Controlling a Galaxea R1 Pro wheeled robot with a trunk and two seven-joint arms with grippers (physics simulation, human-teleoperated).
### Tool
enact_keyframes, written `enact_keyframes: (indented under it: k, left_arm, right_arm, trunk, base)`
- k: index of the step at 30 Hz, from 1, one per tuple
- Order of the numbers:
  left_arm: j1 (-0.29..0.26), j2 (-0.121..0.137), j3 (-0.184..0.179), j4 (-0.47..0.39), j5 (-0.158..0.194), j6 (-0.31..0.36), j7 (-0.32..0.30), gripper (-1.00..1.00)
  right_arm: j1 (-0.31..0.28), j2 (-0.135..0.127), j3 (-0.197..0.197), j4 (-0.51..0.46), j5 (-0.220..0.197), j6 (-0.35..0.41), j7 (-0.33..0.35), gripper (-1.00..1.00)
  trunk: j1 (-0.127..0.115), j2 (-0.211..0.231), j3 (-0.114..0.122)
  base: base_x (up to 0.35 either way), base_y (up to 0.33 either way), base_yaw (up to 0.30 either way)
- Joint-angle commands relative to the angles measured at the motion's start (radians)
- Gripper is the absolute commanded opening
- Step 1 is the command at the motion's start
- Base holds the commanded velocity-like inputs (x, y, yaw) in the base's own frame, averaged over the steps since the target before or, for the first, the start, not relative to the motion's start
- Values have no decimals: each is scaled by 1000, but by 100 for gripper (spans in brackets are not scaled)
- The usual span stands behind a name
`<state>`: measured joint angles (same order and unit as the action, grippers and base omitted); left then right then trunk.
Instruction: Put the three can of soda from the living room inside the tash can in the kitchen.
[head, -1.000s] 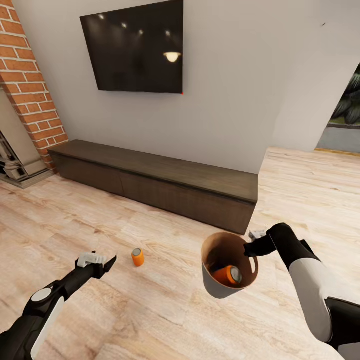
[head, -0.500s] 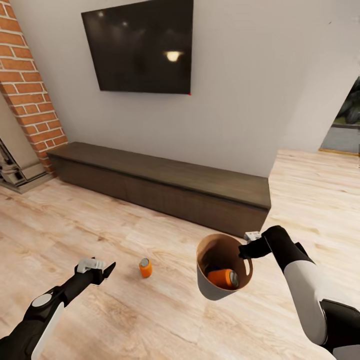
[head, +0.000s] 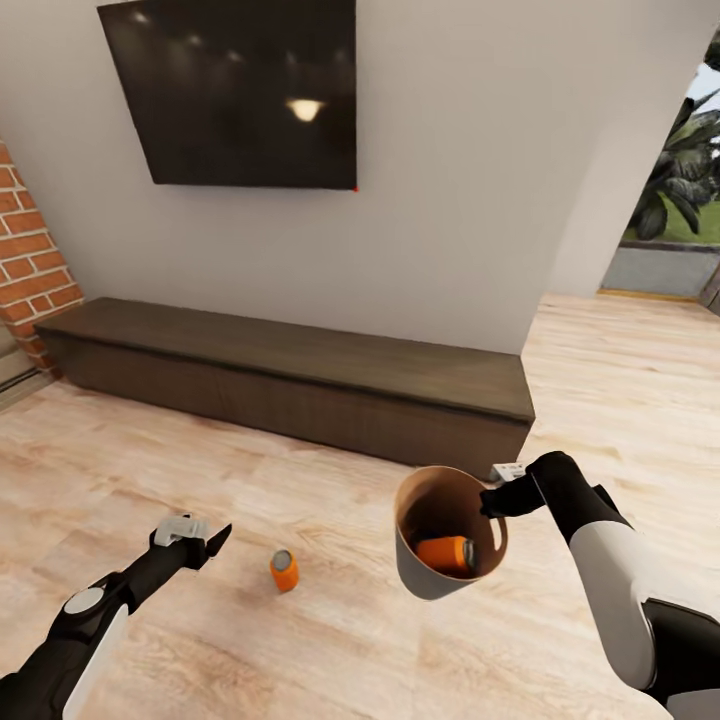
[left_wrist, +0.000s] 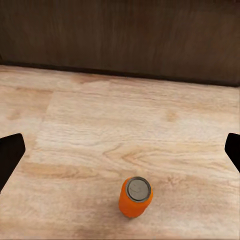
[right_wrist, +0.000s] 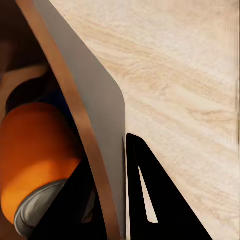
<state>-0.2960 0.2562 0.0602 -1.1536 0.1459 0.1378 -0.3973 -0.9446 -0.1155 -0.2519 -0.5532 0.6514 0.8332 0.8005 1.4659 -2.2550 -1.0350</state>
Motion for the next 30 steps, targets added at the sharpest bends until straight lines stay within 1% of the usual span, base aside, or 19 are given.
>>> enact_keyframes:
  k: [1, 3, 5, 10, 14, 16, 26, 30]
  left_arm:
    - [0, 0, 0, 0, 0, 0, 0, 100]
    - [0, -5, -1, 0, -1, 0, 0, 100]
    - [0, -10, -1, 1, -5, 0, 0, 100]
    - [0, -18, -2, 1, -8, 0, 0, 100]
    - [0, -21, -2, 2, -10, 1, 1, 100]
    - [0, -24, -4, 15, -11, 1, 0, 100]
    - [0, -25, -8, 21, -14, 7, 6, 100]
    - [-1, -25, -8, 22, -14, 9, 9, 100]
  right_arm:
    - [0, 0, -6, 0, -20, 10, 6, -100]
    - [0, -1, -39, 0, -20, 10, 6, -100]
    - [-1, -2, -58, 0, -19, 10, 6, -100]
    - [0, -1, -73, -1, -18, 11, 5, -100]
    - [0, 0, -76, -1, -18, 12, 5, -100]
    - [0, 0, -77, -1, -18, 12, 5, -100]
    - [0, 3, -77, -1, -15, 12, 5, -100]
    - [0, 5, -75, 1, -14, 12, 5, -100]
  trunk:
    - [0, 0, 0]
    - [0, 0, 0]
    - [0, 0, 0]
    - [0, 0, 0]
    - [0, 0, 0]
    - [0, 0, 0]
    - [0, 0, 3]
    - [0, 0, 4]
  base:
    - [227, 190, -248]
    - [227, 155, -249]
    - [227, 89, -250]
    - [204, 34, -250]
    - [68, 17, -250]
    - [-171, 127, -250]
    - [-251, 175, -249]
    - [-272, 193, -69]
